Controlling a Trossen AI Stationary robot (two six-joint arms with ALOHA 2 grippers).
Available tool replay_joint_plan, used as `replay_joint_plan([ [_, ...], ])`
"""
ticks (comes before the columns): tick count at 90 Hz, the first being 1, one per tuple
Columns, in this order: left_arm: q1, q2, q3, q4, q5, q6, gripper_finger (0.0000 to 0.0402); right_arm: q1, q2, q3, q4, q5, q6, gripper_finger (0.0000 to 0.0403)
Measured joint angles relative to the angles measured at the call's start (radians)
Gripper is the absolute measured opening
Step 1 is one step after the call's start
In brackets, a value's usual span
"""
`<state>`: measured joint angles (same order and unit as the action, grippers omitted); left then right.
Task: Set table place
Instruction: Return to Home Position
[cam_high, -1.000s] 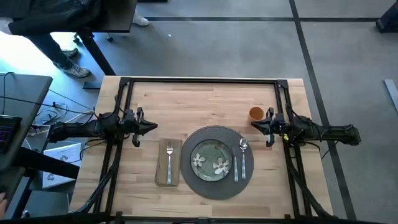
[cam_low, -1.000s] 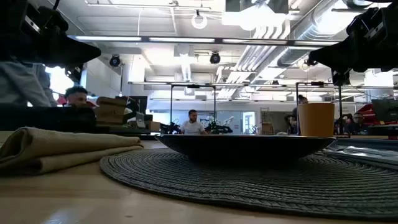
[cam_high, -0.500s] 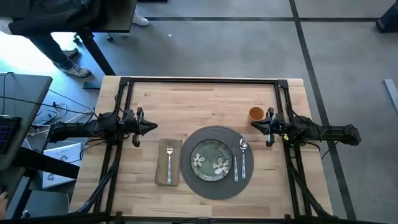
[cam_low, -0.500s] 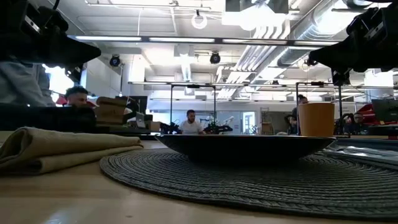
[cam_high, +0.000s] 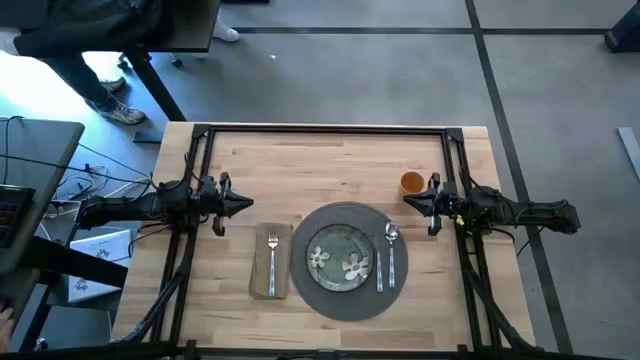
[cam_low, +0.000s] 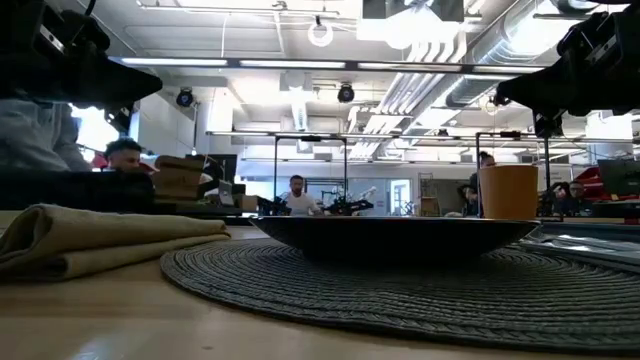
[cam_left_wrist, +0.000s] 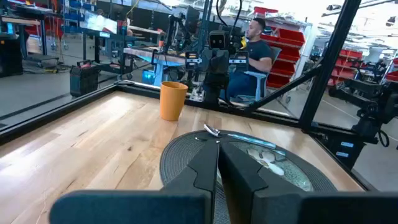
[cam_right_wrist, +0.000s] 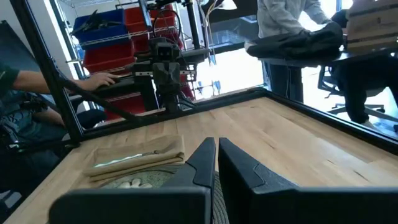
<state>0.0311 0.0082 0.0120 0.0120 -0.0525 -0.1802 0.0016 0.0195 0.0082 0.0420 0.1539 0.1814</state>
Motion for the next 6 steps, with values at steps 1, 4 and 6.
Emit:
replay_joint_plan([
  [1,0.000,0.000,0.000,0.000,0.000,0.000,0.0003,0.000,0.000,0.000,0.000,0.000,0.000,0.0000],
  [4,0.000,0.000,0.000,0.000,0.000,0.000,0.0003,0.000,0.000,0.000,0.000,0.000,0.000,0.0000],
  [6,0.000,0.000,0.000,0.000,0.000,0.000,0.0003,0.000,0.000,0.000,0.000,0.000,0.000,0.0000],
])
